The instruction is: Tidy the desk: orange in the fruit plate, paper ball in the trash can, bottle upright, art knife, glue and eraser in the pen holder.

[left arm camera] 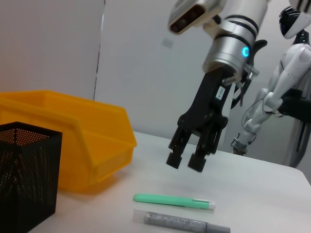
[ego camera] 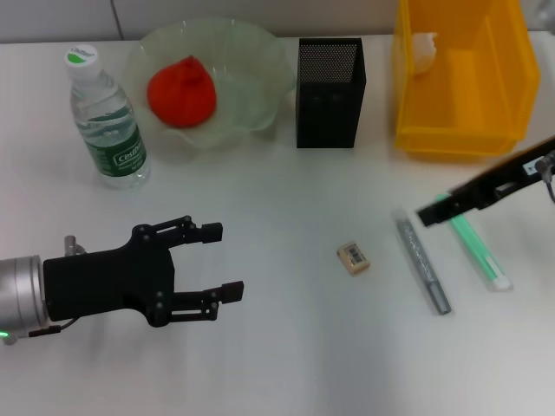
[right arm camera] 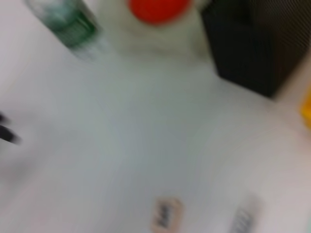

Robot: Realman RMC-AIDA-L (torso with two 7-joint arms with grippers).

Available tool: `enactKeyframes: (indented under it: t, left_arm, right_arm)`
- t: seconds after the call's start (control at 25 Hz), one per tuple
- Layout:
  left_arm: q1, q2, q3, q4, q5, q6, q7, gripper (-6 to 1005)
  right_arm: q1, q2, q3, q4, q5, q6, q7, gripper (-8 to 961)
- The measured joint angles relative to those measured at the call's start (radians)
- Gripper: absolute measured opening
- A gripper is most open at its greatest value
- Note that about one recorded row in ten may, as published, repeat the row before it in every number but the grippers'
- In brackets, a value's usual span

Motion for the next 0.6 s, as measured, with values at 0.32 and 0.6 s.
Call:
enactKeyframes:
  t: [0.32, 0.6]
  left_arm:
    - [-0.011, 0.000, 0.001, 0.000, 0.001, -0.015, -0.009, 841]
    - [-0.014, -0.001, 0.001, 0.000, 0.000, -0.029, -0.011, 841]
  right_arm:
    - [0.132, 0.010, -0.151, 0.038, -0.311, -0.068, 0.206, 646]
    - [0.154, 0.012, -0.210, 0.153, -0.343, -0.027, 0.227, 641]
